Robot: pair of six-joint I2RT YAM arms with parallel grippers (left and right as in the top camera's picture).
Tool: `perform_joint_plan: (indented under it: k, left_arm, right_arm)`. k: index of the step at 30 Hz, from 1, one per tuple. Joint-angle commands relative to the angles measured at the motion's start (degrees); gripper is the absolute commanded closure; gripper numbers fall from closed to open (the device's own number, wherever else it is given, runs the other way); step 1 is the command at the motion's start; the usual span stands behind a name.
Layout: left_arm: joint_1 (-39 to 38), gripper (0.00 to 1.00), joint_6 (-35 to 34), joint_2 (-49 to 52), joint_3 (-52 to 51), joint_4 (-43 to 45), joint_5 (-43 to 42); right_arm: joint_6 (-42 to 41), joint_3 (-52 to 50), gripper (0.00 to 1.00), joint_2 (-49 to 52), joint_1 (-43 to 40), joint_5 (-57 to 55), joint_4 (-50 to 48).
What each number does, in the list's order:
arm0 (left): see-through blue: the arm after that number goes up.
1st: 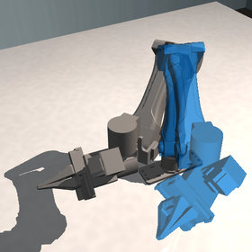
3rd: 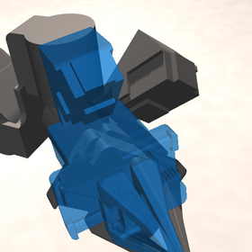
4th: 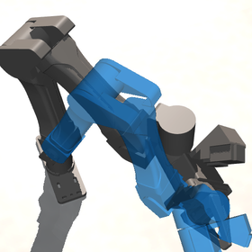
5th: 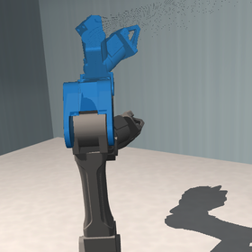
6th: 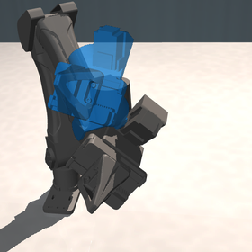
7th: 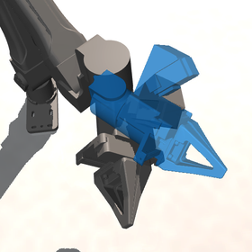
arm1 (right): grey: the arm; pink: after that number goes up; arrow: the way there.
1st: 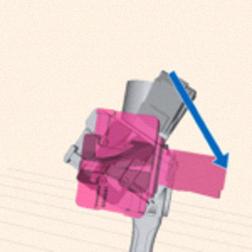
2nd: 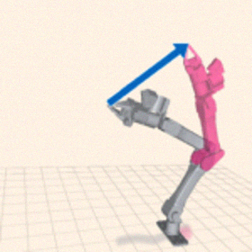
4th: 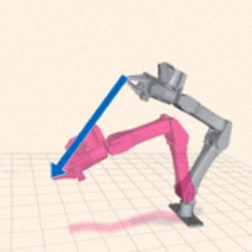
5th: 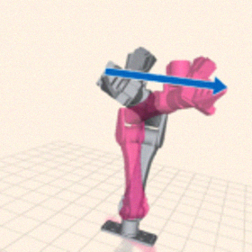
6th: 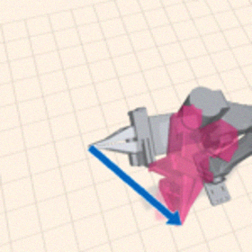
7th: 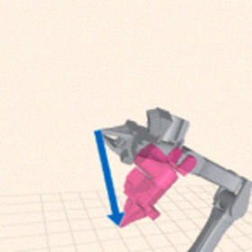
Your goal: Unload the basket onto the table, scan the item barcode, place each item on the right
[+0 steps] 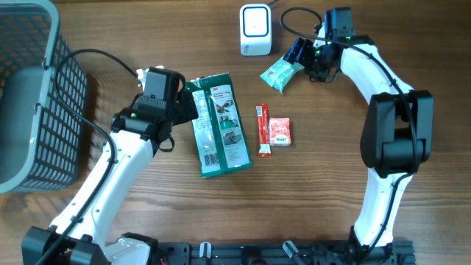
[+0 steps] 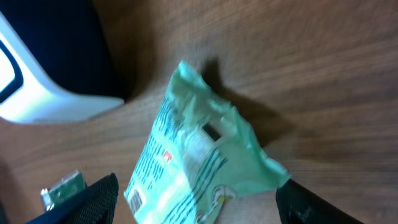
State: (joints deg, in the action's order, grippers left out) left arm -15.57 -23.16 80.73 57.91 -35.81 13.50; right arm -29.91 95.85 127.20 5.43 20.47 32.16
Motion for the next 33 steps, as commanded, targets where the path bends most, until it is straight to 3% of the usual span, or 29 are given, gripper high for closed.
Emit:
perform_joint_plan:
  k: [1, 12, 15, 18, 19, 23, 27, 33]
  left_arm:
    - [0.33, 0.00, 0.66, 0.11, 0.44, 0.22, 0.48]
    - [0.33, 0.00, 0.66, 0.11, 0.44, 0.22, 0.48]
    - [0.33, 0.00, 0.66, 0.11, 0.44, 0.22, 0.48]
    - [0.33, 0.00, 0.66, 0.11, 0.44, 0.22, 0.48]
    - [0.33, 0.00, 0.66, 0.11, 0.44, 0.22, 0.48]
    - [0.33, 0.00, 0.66, 0.11, 0.44, 0.22, 0.48]
    - [0.33, 0.00, 0.66, 0.11, 0.44, 0.22, 0.48]
    - [0.33, 0.00, 0.66, 0.11, 0.44, 0.20, 0.48]
  right_arm:
    - [1.40, -0.85, 0.19, 0.39, -0.13, -4.72, -1.38]
    - [1.42, -8.44, 0.21, 0.96, -0.13, -0.28, -12.66]
    - [1.57, -9.46, 0.43, 0.96, -0.15, 0.31, -13.79]
    - [4.94, -9.44, 0.80, 0.74, -0.72, 5.66, -16.06]
    - [5.29, -9.44, 0.84, 0.57, -1.29, 8.35, -16.76]
    - [6.60, -9.44, 0.92, -1.40, -5.07, 19.41, -18.27]
    - [14.25, -9.44, 0.96, -5.88, -9.07, 29.03, -17.92]
    - [30.84, -9.44, 0.96, -15.52, -9.07, 27.26, -12.50]
